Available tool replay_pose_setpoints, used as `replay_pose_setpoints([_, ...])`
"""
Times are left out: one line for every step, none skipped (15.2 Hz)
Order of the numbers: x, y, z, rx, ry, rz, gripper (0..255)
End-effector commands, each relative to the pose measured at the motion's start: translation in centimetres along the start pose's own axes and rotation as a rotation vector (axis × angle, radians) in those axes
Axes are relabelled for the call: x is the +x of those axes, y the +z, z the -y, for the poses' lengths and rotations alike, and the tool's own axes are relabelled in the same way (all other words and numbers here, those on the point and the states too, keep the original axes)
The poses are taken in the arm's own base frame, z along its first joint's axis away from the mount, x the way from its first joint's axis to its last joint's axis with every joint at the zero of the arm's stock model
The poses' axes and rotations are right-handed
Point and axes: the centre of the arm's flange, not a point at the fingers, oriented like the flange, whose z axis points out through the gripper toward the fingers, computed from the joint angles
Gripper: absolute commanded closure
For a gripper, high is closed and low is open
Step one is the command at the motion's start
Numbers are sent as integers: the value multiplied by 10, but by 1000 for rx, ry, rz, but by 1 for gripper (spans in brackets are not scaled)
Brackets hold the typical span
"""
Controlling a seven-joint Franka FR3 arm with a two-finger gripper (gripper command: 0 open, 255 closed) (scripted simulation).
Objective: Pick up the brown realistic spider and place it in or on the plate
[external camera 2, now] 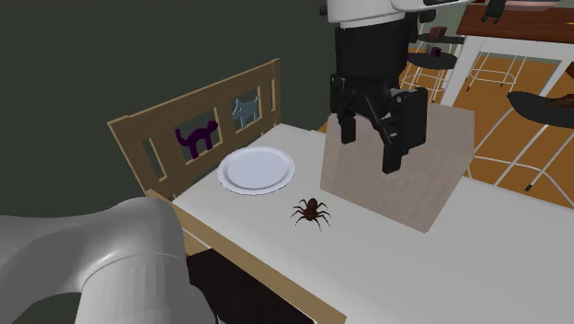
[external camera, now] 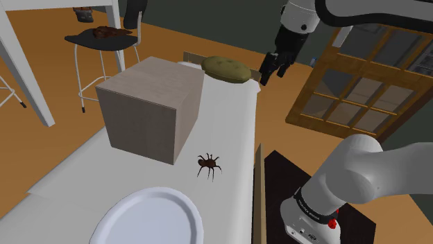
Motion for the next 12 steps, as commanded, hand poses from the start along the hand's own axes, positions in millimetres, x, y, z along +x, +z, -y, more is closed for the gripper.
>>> replay_pose_setpoints([0,0,0,0,0,0,0])
replay_pose_setpoints([-3,9,10,-6,5,-5,0])
replay_pose_setpoints([-7,19,20,-13,10,-10,0])
replay_pose_setpoints([-10,28,30,-19,15,-15,0])
replay_pose_setpoints([-13,37,40,-25,19,-20,0])
replay_pose_setpoints([-16,47,50,-32,24,-26,0])
replay_pose_setpoints([-19,57,60,-38,29,-31,0])
replay_pose_setpoints([-21,66,70,-44,34,-36,0])
replay_pose_setpoints([-24,76,79,-50,39,-41,0])
replay_pose_setpoints([-27,86,89,-57,44,-46,0])
replay_pose_setpoints([-29,96,99,-63,49,-51,0])
replay_pose_setpoints([-31,106,108,-69,54,-56,0])
